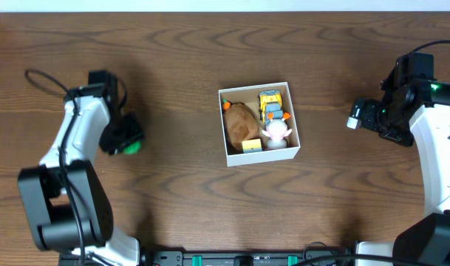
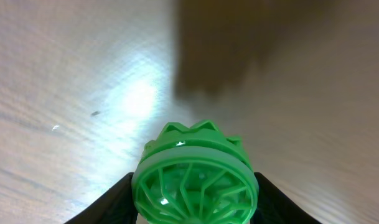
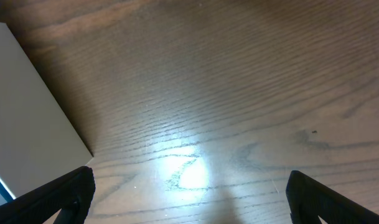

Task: Pack container
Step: 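Lower the green toy into the box corner and release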

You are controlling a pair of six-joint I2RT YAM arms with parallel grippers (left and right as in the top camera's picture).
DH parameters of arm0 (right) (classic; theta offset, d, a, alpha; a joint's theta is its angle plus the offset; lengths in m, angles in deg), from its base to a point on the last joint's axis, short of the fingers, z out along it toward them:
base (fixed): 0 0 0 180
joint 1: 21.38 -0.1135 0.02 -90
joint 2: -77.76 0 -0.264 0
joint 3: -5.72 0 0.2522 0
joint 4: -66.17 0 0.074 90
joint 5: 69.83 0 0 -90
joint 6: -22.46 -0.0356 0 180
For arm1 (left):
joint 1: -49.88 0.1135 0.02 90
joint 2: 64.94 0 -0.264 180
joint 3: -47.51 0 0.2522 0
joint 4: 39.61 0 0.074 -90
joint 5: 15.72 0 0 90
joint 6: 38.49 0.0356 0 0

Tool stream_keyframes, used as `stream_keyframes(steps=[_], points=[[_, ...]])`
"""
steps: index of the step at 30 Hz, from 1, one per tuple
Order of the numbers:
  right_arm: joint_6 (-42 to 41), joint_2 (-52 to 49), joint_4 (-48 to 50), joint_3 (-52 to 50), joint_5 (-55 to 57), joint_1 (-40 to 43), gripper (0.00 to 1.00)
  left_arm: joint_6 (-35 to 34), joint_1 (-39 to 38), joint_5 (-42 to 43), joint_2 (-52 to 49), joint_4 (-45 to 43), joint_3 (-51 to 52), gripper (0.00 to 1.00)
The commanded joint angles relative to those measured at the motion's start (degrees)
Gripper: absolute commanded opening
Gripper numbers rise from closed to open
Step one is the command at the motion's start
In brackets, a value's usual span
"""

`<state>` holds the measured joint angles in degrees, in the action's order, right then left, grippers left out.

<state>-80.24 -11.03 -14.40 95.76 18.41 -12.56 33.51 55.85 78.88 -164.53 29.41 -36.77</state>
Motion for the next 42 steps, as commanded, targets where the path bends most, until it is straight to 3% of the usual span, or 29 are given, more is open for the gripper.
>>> stream_keyframes(steps=[1, 5, 12, 17, 24, 25, 27, 29, 31, 32, 42], points=[[0.8, -0.4, -0.1, -0.2, -0.2, 0.5, 0.99, 0.2, -6.6, 1.4, 5.7, 1.6, -6.0, 0.14], [0.8, -0.4, -0.1, -0.2, -0.2, 0.5, 0.99, 0.4, -17.2, 1.4, 9.7, 0.8, -9.6, 0.14], [0.8, -0.4, -0.1, -0.2, -0.2, 0.5, 0.99, 3.7, -35.6, -1.2, 9.8, -8.0, -10.3, 0.14], [0.8, -0.4, -0.1, -0.2, -0.2, 0.5, 0.99, 4.0, -41.7, -3.1, 5.4, -11.7, -10.3, 0.14], [0.8, -0.4, 0.0, -0.2, -0.2, 0.5, 0.99, 3.8, -44.2, -2.9, -0.5, -8.6, -10.3, 0.15], [0.8, -0.4, 0.0, -0.2, -0.2, 0.5, 0.99, 3.8, -44.3, -2.8, -0.7, -8.3, -10.3, 0.22], [0.8, -0.4, 0.0, -0.2, -0.2, 0.5, 0.99, 3.8, -44.4, -2.0, -0.7, -8.0, -10.3, 0.48], [0.8, -0.4, 0.1, -0.2, -0.2, 0.5, 0.99, 3.8, -44.4, -2.0, -0.5, -8.0, -10.3, 0.58], [0.8, -0.4, 0.1, -0.2, -0.2, 0.5, 0.99, 3.8, -44.4, -2.0, -0.2, -8.0, -10.3, 0.88], [0.8, -0.4, 0.0, -0.2, -0.2, 0.5, 0.99, 3.8, -44.4, -2.0, 0.1, -8.0, -10.3, 0.98], [1.0, -0.4, 0.0, -0.2, -0.2, 0.2, 0.99, 2.3, -42.1, -5.8, 7.0, -7.5, -10.3, 0.98]])
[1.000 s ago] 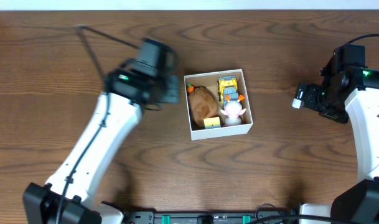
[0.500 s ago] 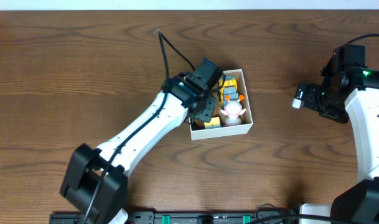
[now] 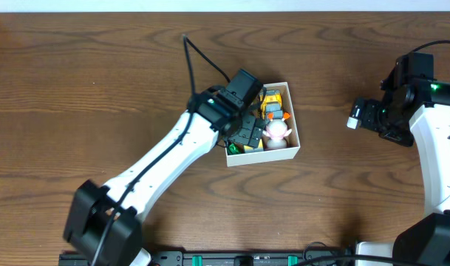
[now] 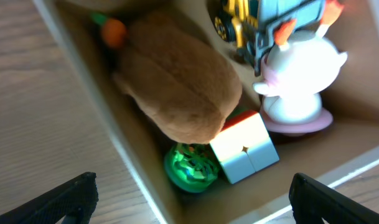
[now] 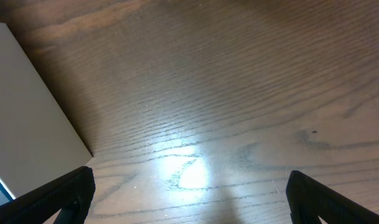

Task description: Pack container

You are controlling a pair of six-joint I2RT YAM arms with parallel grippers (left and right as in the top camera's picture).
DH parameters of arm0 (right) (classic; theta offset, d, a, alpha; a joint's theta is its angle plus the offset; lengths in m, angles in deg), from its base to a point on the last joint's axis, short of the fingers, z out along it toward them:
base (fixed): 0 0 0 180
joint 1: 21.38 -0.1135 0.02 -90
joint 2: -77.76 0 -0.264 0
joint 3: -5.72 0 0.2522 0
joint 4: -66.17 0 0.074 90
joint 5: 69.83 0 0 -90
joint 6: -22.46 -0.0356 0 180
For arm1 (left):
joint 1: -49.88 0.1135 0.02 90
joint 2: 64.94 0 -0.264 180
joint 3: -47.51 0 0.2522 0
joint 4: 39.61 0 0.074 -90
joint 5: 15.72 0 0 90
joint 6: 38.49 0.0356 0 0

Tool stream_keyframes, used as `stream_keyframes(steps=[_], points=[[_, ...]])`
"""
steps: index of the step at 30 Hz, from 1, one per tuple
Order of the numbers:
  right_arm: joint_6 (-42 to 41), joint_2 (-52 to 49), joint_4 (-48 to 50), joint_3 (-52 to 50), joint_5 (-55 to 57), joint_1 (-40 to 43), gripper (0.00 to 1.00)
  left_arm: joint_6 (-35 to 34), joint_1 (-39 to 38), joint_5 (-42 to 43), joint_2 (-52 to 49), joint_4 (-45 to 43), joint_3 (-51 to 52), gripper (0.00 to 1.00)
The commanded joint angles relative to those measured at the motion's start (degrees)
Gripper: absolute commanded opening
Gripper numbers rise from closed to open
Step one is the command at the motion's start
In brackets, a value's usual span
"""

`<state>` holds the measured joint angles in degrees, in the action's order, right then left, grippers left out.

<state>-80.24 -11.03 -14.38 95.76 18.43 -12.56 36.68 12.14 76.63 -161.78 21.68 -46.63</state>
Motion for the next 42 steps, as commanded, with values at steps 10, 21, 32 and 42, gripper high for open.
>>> stream_keyframes(steps=[10, 21, 32, 42], points=[[1.0, 4.2, 12.8, 0.9, 4.2, -13.1, 0.99, -2.0, 20.6, -7.5, 15.9, -0.1, -0.4, 0.98], [0.8, 6.3, 16.1, 0.9, 2.2, -17.1, 0.99, 0.4, 33.9, -7.5, 18.5, 3.4, -0.4, 0.98], [-2.7, 29.8, 13.4, -5.4, 7.8, -17.8, 0.99, 0.3, 38.3, -2.5, 41.0, 10.3, 7.0, 0.98], [-9.5, 58.3, 13.3, -31.3, 10.8, -19.0, 0.99, 11.6, 38.3, 1.6, 71.5, 10.3, 29.0, 0.98]])
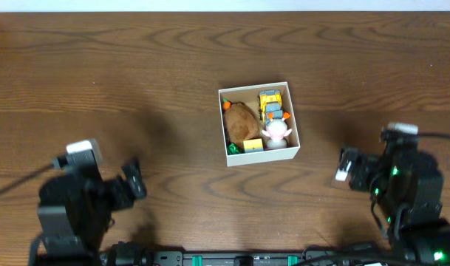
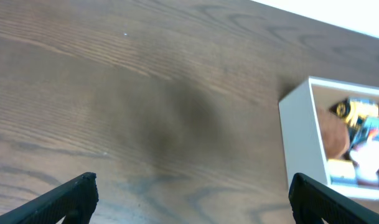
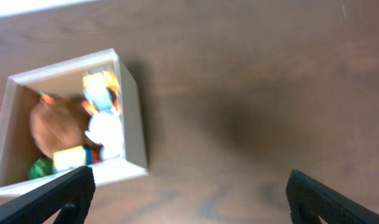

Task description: Pack container

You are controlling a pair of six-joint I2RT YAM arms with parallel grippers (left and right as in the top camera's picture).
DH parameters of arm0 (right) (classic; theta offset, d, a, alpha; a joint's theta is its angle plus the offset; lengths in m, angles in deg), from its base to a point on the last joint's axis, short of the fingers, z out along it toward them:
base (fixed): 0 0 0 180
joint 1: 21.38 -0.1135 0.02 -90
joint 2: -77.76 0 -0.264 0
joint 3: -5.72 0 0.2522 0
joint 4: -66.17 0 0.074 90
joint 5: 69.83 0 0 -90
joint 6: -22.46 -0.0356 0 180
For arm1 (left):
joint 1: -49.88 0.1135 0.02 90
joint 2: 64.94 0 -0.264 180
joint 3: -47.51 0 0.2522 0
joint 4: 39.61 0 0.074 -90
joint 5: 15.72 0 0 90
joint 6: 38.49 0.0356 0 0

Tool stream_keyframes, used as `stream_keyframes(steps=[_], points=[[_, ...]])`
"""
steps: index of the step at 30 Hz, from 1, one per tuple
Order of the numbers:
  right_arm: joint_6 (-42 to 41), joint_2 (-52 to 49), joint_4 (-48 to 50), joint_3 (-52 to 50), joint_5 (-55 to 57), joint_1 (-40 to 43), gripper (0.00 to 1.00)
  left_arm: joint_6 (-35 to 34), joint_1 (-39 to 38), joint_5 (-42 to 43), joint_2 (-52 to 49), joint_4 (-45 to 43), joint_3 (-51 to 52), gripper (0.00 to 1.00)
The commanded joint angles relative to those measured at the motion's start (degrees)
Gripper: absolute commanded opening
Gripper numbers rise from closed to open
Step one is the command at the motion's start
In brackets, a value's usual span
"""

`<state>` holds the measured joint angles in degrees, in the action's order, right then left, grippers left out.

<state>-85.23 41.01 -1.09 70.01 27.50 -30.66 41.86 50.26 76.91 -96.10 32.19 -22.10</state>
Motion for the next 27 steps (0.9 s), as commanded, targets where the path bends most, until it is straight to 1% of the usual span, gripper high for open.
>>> stream_keyframes(steps=[1, 2, 4, 8, 13, 27], points=[[-5.1, 7.9, -0.1, -7.0, 1.7, -0.9, 0.99, 8.6, 0.2, 1.3, 7.3, -0.1, 5.9, 0.98], [-5.6, 10.0, -0.3, -8.6, 1.7, -0.9, 0.99, 11.6, 0.2, 1.3, 9.2, 0.3, 7.7, 0.98], [-5.9, 13.2, -0.5, -11.3, 1.7, -0.9, 0.99, 15.2, 0.2, 1.2, 11.8, 1.6, 10.8, 0.98], [-6.5, 16.0, -1.3, -14.2, 0.9, -0.9, 0.99, 15.4, 0.2, 1.2, 12.9, 0.2, 13.0, 0.98], [-11.3, 15.8, -1.2, -14.4, -1.0, -0.9, 0.99, 15.4, 0.2, 1.2, 12.9, 0.2, 13.0, 0.98], [-11.2, 15.8, -3.2, -14.4, -0.9, -0.9, 0.99, 15.4, 0.2, 1.2, 12.9, 0.2, 13.0, 0.98]])
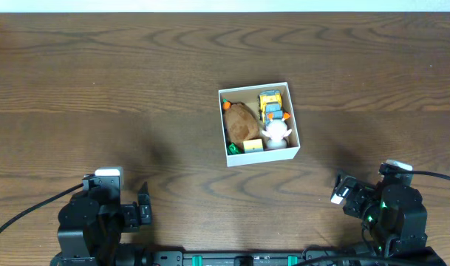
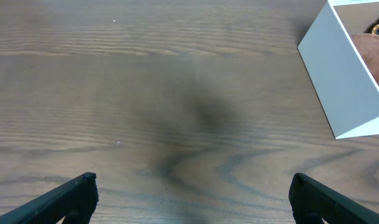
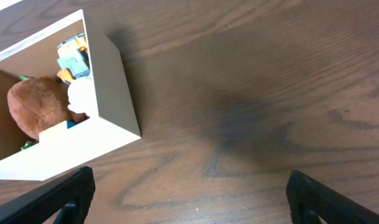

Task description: Pack container

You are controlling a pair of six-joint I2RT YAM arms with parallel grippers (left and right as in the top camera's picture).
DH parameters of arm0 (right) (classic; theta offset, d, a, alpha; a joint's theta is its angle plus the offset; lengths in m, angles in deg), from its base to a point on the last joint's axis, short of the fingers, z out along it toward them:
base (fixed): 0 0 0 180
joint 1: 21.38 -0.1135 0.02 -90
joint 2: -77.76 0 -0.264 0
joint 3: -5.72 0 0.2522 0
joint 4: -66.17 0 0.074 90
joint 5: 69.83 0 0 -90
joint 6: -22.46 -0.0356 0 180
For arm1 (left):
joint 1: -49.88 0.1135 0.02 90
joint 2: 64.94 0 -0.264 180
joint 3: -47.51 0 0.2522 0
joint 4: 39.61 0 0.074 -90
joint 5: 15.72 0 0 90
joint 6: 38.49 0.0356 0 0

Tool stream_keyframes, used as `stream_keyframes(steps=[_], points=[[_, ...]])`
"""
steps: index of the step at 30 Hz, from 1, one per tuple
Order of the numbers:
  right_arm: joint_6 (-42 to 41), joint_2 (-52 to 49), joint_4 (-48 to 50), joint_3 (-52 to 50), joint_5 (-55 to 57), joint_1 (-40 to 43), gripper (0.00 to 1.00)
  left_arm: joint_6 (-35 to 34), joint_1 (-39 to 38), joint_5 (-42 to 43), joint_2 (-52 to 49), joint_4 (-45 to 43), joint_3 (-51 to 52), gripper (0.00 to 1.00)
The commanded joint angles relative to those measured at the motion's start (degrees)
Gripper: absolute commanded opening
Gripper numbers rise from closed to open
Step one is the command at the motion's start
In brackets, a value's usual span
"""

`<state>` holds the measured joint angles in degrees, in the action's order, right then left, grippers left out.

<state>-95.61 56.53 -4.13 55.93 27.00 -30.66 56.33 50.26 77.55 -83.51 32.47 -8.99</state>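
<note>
A white box (image 1: 294, 125) stands mid-table. Inside lie a brown plush (image 1: 241, 123), a yellow toy truck (image 1: 270, 106), a white figure (image 1: 276, 132), a yellow-topped cube (image 1: 252, 145) and a green ball (image 1: 233, 148). My left gripper (image 2: 189, 200) is open over bare wood at the near left edge, the box (image 2: 338, 81) at its far right. My right gripper (image 3: 188, 198) is open near the front right, the box (image 3: 108, 93) to its upper left. Both arms (image 1: 99, 222) (image 1: 383, 214) sit folded at the near edge.
Dark wood table (image 1: 136, 74) all around the box. Cables run along the front edge by the arm bases.
Both arms have drawn further back toward the near edge of the table. Both grippers stay open. The box and its contents have not moved.
My left gripper held the green ball at the left of the table. Then it was open over the box with the ball lying in the front left corner. After that both arms were pulled back near the front edge, and now lower still.
</note>
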Motion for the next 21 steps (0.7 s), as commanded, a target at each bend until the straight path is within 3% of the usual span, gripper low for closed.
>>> stream_keyframes(steps=[1, 10, 16, 21], points=[[-0.8, 0.3, -0.2, -0.3, -0.4, -0.9, 0.99, 0.9, 0.2, 0.6, 0.3, -0.1, -0.1, 0.98], [0.9, 1.5, -1.4, -0.7, 3.9, -0.9, 0.99, 0.9, 0.2, 0.6, 0.3, -0.1, -0.1, 0.98], [22.5, 11.7, 9.1, -6.0, -3.6, -0.8, 0.99, 0.9, 0.2, 0.6, 0.3, -0.1, -0.1, 0.98], [25.4, 16.8, 20.8, -13.7, -5.4, -0.4, 0.99, 0.9, 0.2, 0.6, 0.3, -0.1, -0.1, 0.98]])
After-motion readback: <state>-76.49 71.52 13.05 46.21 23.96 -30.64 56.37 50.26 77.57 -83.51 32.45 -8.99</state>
